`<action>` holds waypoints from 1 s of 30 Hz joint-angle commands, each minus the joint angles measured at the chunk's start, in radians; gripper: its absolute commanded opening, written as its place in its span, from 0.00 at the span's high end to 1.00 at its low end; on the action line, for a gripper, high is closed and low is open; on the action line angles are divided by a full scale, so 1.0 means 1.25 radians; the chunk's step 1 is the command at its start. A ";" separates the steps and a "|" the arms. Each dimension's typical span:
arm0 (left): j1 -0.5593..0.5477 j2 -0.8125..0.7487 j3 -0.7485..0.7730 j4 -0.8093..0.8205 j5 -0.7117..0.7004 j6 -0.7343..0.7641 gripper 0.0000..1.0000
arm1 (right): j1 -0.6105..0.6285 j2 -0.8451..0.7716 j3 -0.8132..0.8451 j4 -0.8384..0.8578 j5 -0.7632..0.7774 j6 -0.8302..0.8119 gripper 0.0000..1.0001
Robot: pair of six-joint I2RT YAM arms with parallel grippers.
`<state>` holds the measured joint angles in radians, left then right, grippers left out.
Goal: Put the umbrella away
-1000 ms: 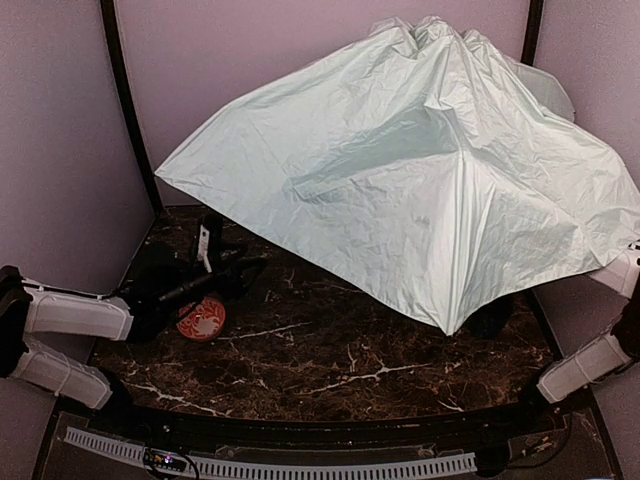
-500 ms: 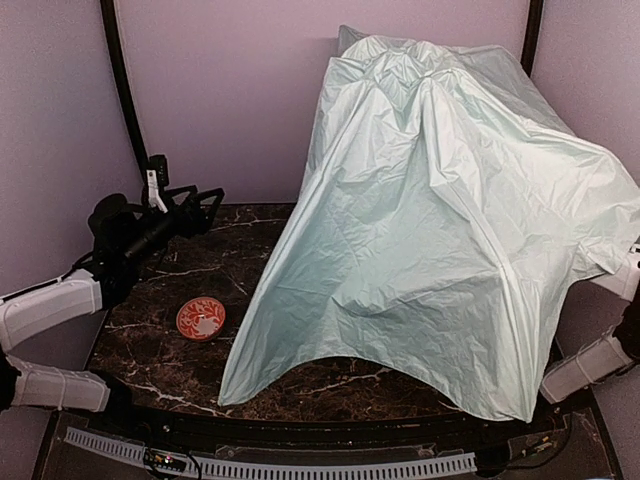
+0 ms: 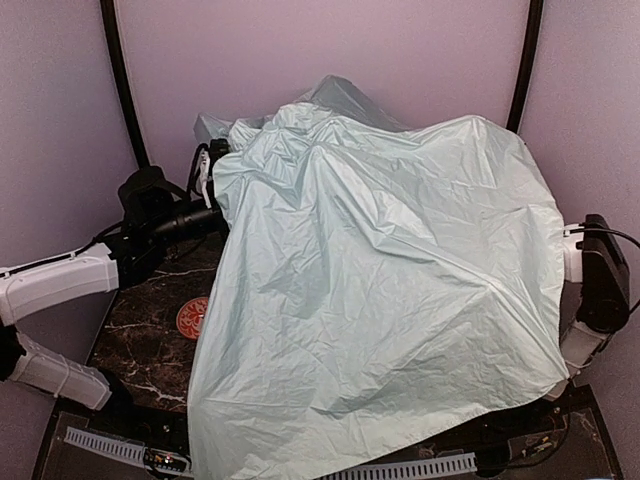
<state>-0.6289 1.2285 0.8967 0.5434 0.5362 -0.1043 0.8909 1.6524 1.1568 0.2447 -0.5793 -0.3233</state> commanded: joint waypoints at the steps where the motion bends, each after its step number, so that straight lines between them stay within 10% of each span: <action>1: -0.034 0.018 0.063 -0.028 0.022 0.044 0.01 | 0.069 0.019 0.051 0.030 -0.023 -0.066 0.98; 7: -0.059 0.038 0.108 -0.021 0.049 0.040 0.11 | 0.086 0.050 0.098 -0.007 -0.079 -0.045 0.94; 12: -0.066 0.025 0.101 -0.026 0.072 0.039 0.53 | 0.079 0.058 0.115 -0.070 -0.048 -0.033 0.88; 19: -0.066 -0.022 0.024 0.006 0.046 0.034 0.99 | 0.018 0.018 0.075 -0.061 -0.008 0.065 0.56; 26: -0.064 -0.049 0.007 -0.003 -0.116 0.048 1.00 | -0.040 -0.113 -0.073 -0.035 0.073 0.111 0.36; 30: -0.063 -0.015 0.022 0.030 -0.078 0.039 1.00 | -0.049 -0.189 -0.136 -0.013 0.101 0.087 0.60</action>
<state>-0.7052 1.2007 0.9115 0.5144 0.4519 -0.0555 0.8341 1.5074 1.0389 0.1585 -0.5106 -0.2165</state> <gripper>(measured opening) 0.006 0.515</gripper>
